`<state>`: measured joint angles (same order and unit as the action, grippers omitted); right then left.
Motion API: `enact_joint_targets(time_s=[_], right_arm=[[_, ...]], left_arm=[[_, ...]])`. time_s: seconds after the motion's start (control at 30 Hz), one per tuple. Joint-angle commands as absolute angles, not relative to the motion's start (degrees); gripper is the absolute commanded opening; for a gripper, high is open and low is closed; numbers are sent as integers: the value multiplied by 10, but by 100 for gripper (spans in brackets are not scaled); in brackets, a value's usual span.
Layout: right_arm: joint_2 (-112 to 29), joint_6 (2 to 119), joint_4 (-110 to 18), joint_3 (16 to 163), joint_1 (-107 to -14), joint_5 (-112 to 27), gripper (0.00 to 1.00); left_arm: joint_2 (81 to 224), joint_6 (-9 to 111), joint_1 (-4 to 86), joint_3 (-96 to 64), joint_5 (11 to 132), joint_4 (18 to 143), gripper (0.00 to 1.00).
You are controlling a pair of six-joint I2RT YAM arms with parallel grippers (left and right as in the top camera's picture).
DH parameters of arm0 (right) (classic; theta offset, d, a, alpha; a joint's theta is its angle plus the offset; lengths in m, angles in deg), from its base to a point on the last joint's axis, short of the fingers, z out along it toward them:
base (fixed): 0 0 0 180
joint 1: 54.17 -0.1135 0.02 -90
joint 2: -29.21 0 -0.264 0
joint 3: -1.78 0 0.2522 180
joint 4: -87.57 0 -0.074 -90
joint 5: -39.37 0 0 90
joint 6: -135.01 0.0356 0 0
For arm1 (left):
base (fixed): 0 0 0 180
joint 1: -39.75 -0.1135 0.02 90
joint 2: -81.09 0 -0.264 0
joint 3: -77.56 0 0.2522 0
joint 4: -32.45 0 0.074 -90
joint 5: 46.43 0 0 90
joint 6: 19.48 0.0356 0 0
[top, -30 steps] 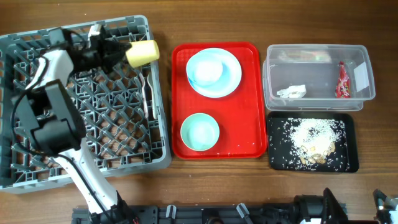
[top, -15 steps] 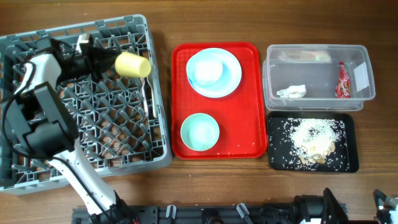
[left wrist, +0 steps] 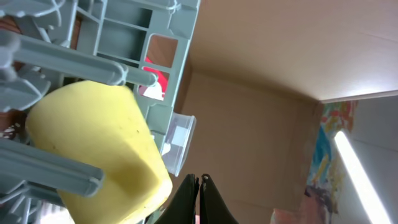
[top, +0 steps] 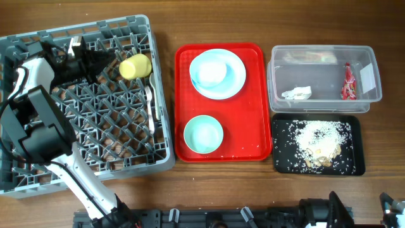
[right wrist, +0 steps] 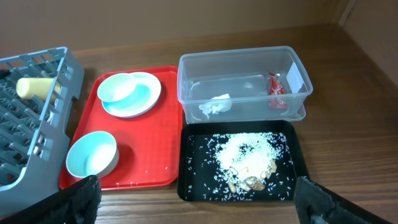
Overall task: Sort waste into correct bins and load items into the dishwasher rack
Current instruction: 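Lower the yellow cup into the rack and release it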
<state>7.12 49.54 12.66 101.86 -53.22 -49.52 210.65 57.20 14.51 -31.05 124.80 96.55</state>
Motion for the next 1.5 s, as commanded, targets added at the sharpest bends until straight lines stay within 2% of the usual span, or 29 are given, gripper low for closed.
enact_joint_targets(time_s=[0.0, 0.13, 0.2, 0.23, 0.27, 0.3, 0.4, 0.43, 0.5, 0.63, 0.8, 1.2, 1.47], right_arm=[[77, 499, 127, 1017, -534, -490, 100], [77, 499, 127, 1017, -534, -490, 100], [77, 499, 127, 1017, -534, -490, 100], [77, 499, 127, 1017, -534, -490, 100], [77, 499, 127, 1017, -534, -490, 100], [77, 498, 127, 1017, -534, -490, 100], [77, 499, 127, 1017, -534, -490, 100], [77, 499, 127, 1017, -534, -490, 100], [77, 499, 127, 1017, -534, -490, 100], [77, 499, 127, 1017, -534, -490, 100], [77, 499, 127, 1017, -534, -490, 100], [77, 499, 127, 1017, -534, -490, 100], [77, 499, 127, 1017, -534, -490, 100]], left_arm=[[2078, 585, 135, -314, 1228, 966, 4], [1986, 583, 134, -330, 1121, 990, 4], [1930, 583, 143, -330, 1037, 1001, 5], [1892, 583, 155, -330, 956, 1013, 6], [1842, 582, 183, -330, 819, 1030, 16], [1819, 581, 205, -330, 739, 1038, 36], [1781, 581, 290, -330, 548, 1059, 57], [1780, 581, 325, -330, 507, 1067, 60], [1788, 580, 374, -329, 471, 1076, 52], [1828, 548, 436, -329, 411, 1091, 22], [1871, 533, 437, -329, 406, 1107, 11], [1899, 533, 425, -328, 384, 1107, 7], [1926, 533, 425, -327, 381, 1047, 8]])
